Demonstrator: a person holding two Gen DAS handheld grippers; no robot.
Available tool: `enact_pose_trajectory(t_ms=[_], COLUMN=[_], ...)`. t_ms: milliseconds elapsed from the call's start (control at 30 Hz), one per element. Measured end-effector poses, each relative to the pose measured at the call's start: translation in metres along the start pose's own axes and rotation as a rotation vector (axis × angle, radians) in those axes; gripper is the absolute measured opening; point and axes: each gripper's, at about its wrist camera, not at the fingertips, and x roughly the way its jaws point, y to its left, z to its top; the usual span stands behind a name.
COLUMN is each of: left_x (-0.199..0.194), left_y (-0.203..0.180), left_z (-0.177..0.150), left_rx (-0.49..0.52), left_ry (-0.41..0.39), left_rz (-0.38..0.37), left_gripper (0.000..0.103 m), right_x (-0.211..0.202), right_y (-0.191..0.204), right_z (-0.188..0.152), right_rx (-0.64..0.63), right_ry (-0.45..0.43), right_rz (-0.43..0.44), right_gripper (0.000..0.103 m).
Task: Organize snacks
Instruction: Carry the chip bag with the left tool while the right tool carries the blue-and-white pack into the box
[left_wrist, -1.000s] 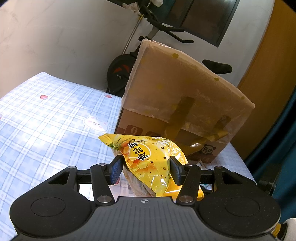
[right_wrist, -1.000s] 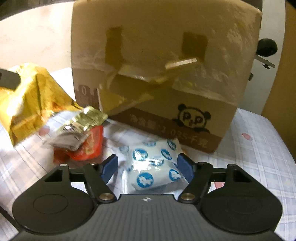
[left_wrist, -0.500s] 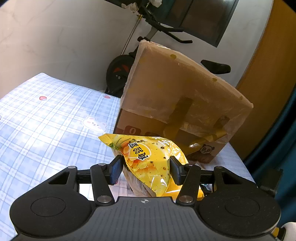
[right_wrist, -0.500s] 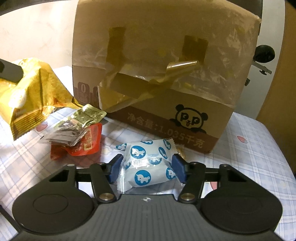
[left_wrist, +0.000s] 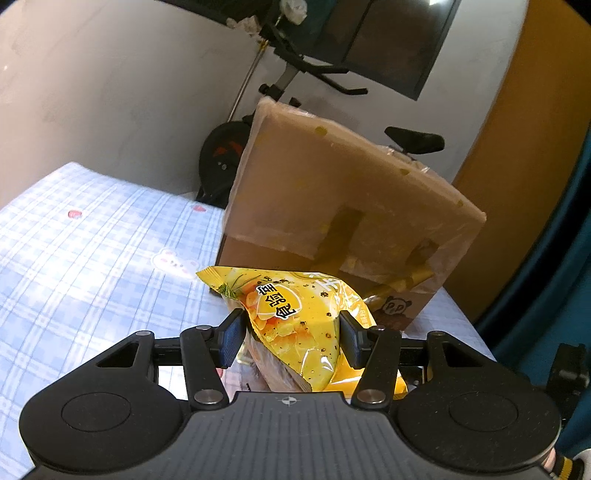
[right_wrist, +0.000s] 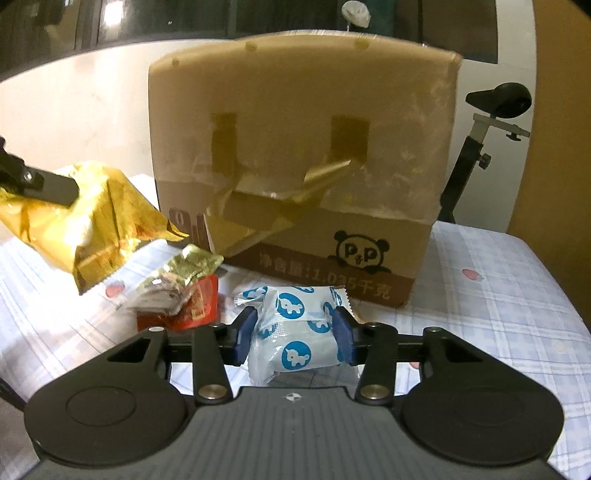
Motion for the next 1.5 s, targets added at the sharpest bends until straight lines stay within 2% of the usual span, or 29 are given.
enact_pose_trajectory(t_ms=[333,567,833,1033,1100,1167,1300,1400,1500], left_x=[-0.028,-0.049,-0.031,0.024,0.041,0.063,0.101,0.123,0.134], left_y=[-0.016,-0.044,-0.074,-0.09,-0.093,-0.099,-0.109,-0.113,-0.107], left_z=[0.029,0.069,0.116,0.149,0.157,0.166,0.178,0.182,0.186], left_rx=[0.115,0.19,0.279,0.289,0.302,0.317,0.35,0.381,0.37], left_ry=[-0.108,-0.229,-0.313,-0.291,-0.278,-0.247,-0.176,-0.122,-0.095], left_rz=[-0.049,-0.125,-0.154,-0.14,-0.117,-0.089,-0.043,-0.017,-0.017], left_gripper=[0.056,0.056,0.056,0.056,0.056,0.056,0.057,0.06,0.068], right_x=[-0.048,-0.08,-0.083,-0.057,-0.041,-0.023,0.012,0.025,0.028], right_y=[-0.017,-0.025,-0.031,-0.035,-0.036,-0.038,-0.038,-0.034,-0.033], right_z=[0.028,0.074,0.133,0.165,0.171,0.177,0.187,0.188,0.189], right_rx=[0.036,0.027,-0.015,-0.085,-0.106,-0.104,-0.053,-0.071,-0.074], right_ry=[-0.129,-0.277,-0.388,-0.415,-0.402,-0.38,-0.322,-0.289,-0.279], right_rz=[-0.012,0.009,0.026,0.021,0.02,0.011,-0.018,-0.039,-0.054], right_gripper=[0.046,0.046,0.044,0.044,0.041,0.03,0.029,0.029,0.029])
